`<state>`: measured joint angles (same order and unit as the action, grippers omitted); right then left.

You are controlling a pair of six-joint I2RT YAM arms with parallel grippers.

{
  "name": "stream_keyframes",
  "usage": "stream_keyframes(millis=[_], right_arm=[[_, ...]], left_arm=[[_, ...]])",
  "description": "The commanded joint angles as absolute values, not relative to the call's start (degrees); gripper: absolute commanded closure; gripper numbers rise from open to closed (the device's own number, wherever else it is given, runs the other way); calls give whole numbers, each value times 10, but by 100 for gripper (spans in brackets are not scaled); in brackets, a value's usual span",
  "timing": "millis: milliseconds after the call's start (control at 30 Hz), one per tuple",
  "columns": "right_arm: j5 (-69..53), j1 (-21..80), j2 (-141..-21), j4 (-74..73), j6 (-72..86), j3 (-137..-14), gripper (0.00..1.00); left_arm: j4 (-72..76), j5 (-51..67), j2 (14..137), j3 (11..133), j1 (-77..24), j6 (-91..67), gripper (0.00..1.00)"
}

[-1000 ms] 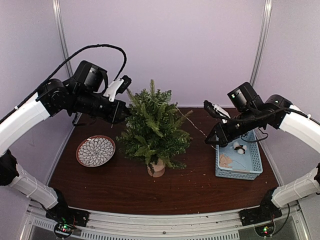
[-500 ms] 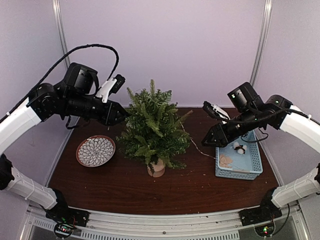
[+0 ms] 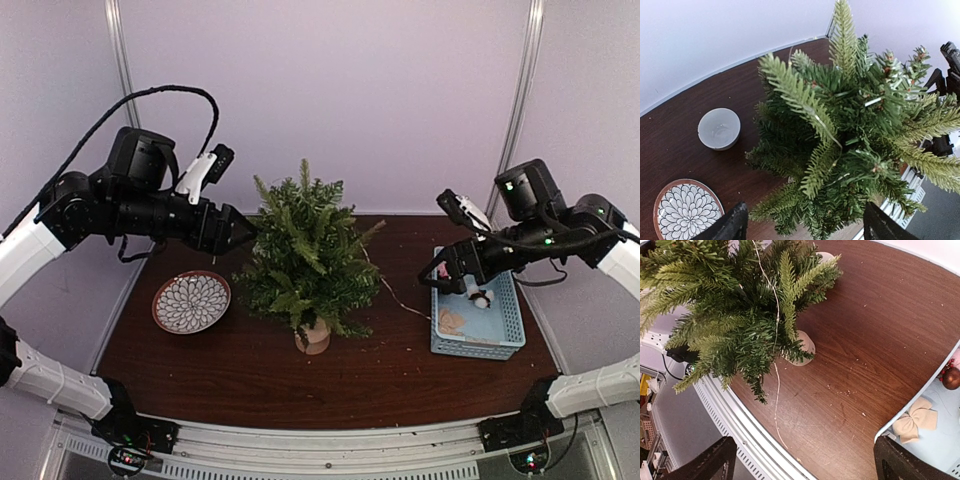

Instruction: Decorate the small christmas tree

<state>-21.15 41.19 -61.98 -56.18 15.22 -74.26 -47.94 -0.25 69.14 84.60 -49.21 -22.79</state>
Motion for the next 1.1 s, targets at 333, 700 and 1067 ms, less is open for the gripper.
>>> stream_keyframes(millis=[333,700,1067], right_arm=[[-186,397,-428,-660,208,-620,5],[-170,398,-414,-676,155,-534,19],[-107,398,-430,-652,185,-517,35]], left_arm=[[-431,29,684,845,-490,-184,18],[-403,58,692,852,-490,-130,22],[-364,64,676,826,-490,-101,24]])
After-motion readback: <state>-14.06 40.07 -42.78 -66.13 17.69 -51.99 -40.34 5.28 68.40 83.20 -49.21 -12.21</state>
